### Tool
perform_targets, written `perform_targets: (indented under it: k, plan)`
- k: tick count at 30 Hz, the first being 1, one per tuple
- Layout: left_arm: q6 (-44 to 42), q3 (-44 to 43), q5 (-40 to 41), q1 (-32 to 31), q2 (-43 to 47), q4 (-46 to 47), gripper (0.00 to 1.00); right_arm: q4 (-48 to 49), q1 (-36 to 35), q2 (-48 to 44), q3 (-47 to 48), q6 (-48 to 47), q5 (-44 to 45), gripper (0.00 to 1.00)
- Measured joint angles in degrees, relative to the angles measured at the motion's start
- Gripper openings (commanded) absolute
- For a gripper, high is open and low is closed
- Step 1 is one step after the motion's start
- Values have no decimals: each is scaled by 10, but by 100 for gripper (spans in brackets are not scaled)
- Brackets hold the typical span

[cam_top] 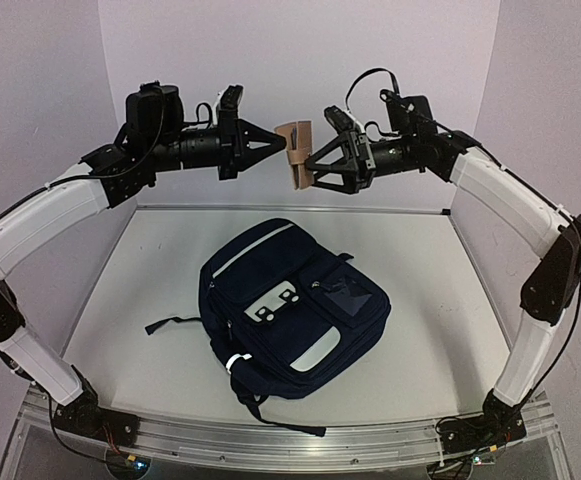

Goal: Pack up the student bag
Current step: Pick up the personal item from the center of the board.

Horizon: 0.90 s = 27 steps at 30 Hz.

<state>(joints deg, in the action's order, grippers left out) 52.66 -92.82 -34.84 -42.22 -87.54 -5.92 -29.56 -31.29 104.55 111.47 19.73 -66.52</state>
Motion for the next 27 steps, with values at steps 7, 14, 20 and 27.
perform_targets:
  k: [7,14,20,27]
  plan:
    - [31,3,-29,0,4,46,0,6,-11,-1,13,-4,-25,79]
    - [61,27,-42,3,18,109,0,12,-35,-3,13,15,-44,44]
    - [62,42,-38,6,40,125,1,21,-35,-14,13,41,-48,23]
    - [48,46,-20,8,59,108,1,26,-35,-34,13,63,-53,1]
